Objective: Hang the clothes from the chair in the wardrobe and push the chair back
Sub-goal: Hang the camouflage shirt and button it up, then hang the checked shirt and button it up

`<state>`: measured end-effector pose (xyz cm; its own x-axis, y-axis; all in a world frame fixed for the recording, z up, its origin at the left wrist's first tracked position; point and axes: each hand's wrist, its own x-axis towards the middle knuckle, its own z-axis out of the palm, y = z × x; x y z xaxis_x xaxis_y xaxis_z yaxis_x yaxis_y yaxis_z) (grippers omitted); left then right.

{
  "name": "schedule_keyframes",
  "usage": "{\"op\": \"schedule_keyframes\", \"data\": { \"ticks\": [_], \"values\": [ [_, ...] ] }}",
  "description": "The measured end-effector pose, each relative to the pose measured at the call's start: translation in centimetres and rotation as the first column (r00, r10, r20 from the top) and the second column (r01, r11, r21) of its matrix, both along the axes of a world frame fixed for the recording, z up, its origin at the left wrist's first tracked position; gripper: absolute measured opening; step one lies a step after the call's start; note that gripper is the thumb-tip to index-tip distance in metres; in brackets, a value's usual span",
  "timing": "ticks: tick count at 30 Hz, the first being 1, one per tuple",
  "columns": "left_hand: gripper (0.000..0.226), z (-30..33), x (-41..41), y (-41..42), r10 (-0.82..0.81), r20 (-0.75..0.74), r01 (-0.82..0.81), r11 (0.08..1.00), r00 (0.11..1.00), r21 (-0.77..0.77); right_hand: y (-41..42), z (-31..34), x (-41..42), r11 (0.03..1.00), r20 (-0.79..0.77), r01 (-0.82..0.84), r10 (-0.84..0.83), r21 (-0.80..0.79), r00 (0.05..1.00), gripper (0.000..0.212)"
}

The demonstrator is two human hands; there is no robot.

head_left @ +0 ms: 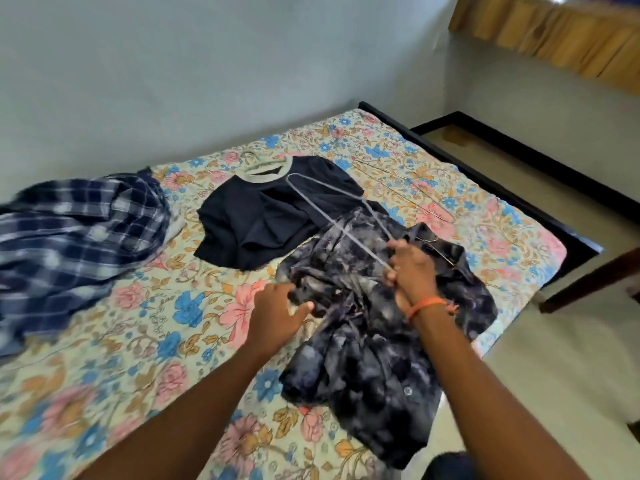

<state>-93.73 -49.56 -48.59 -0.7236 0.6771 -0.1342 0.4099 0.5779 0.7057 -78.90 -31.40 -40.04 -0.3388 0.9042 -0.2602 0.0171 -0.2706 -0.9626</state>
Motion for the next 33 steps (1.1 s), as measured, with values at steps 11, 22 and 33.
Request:
{"op": "schedule_keyframes", "data": {
  "ticks": [11,22,33],
  "values": [
    [0.022,2.3,0.7,-12.5,0.329,0.675,-0.475,0.879,0.660,0.035,-26.5,-8.4,-3.3,0.904,0.286,-0.426,0.396,0.049,0.873,0.045],
    [0.014,-1.9,3.6,-14.7,0.355,0.540,-0.354,0.929,0.763,-0.110,-9.2,-9.3,5.5,0.348,0.984,-0.931,-0.173,0.107,0.049,0.050],
    [0.018,-1.7,10.4,-5.5,0.215,0.577,-0.095,0.968,0.788,-0.232,-8.6,-6.8,3.9,0.675,0.970,-0.706,-0.229,0.217,0.079,0.062]
  ]
}}
